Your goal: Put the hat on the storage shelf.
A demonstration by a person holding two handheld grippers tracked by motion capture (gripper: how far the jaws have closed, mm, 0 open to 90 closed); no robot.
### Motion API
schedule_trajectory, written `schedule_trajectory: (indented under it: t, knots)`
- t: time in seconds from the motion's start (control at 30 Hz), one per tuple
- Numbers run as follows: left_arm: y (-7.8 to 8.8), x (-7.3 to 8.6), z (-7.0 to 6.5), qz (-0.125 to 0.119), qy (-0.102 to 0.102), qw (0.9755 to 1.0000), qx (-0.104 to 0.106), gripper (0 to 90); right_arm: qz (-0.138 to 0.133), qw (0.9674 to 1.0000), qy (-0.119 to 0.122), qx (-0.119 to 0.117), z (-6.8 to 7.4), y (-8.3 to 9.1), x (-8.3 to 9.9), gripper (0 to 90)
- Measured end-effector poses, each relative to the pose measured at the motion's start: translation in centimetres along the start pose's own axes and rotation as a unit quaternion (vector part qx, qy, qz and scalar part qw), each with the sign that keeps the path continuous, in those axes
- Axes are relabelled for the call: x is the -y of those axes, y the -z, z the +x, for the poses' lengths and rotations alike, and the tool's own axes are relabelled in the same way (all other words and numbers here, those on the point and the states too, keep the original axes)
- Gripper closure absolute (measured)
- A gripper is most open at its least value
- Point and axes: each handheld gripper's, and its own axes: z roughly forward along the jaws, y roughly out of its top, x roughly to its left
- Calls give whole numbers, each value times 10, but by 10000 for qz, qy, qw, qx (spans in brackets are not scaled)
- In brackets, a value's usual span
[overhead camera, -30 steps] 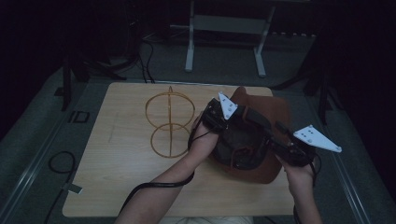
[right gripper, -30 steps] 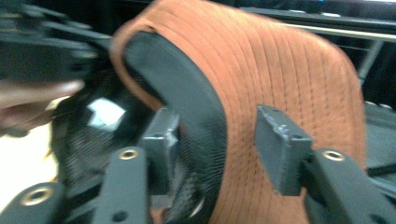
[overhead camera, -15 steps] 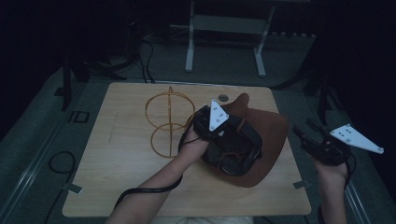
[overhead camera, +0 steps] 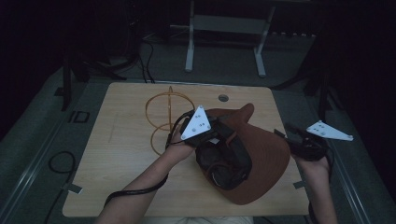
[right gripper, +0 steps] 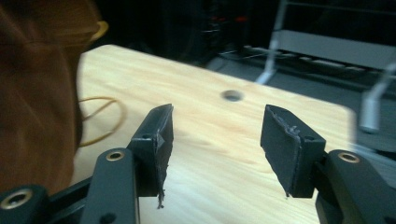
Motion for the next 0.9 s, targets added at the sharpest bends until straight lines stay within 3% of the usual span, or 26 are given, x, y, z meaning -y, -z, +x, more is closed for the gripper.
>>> schedule_trajectory:
  t: [0.17, 0.3, 0.33, 0.4, 0.47, 0.57, 0.67, 0.77, 0.83, 0.9]
  knots:
    - [5, 2, -3, -243, -156, 9990, 354, 859, 69, 9975, 85, -694, 28, -20, 0, 419]
    - [6, 5, -4, -343, -191, 9982, 447, 860, 98, 9956, 246, -900, 43, -29, -4, 403]
    - [5, 8, -7, -404, -237, 9975, 522, 859, 75, 9931, 344, -1121, 56, -36, -8, 403]
    - [5, 9, -8, -418, -263, 9973, 549, 859, 56, 9904, 454, -1303, 65, -39, -10, 402]
    - [4, 9, -10, -430, -289, 9971, 561, 859, 17, 9870, 570, -1506, 73, -42, -12, 403]
    - [3, 7, -11, -451, -267, 9971, 551, 859, -109, 9810, 539, -1861, 77, -47, -12, 404]
    - [2, 5, -13, -451, -274, 9968, 597, 859, -233, 9768, 528, -2062, 79, -49, -14, 404]
    - [-3, 5, -19, -354, -426, 9966, 605, 858, -323, 9749, 687, -2092, 85, -49, -17, 401]
    - [-6, 6, -21, -365, -406, 9967, 606, 857, -368, 9734, 835, -2101, 90, -50, -18, 404]
    - [-6, 6, -22, -370, -414, 9968, 568, 857, -425, 9723, 800, -2154, 91, -50, -19, 417]
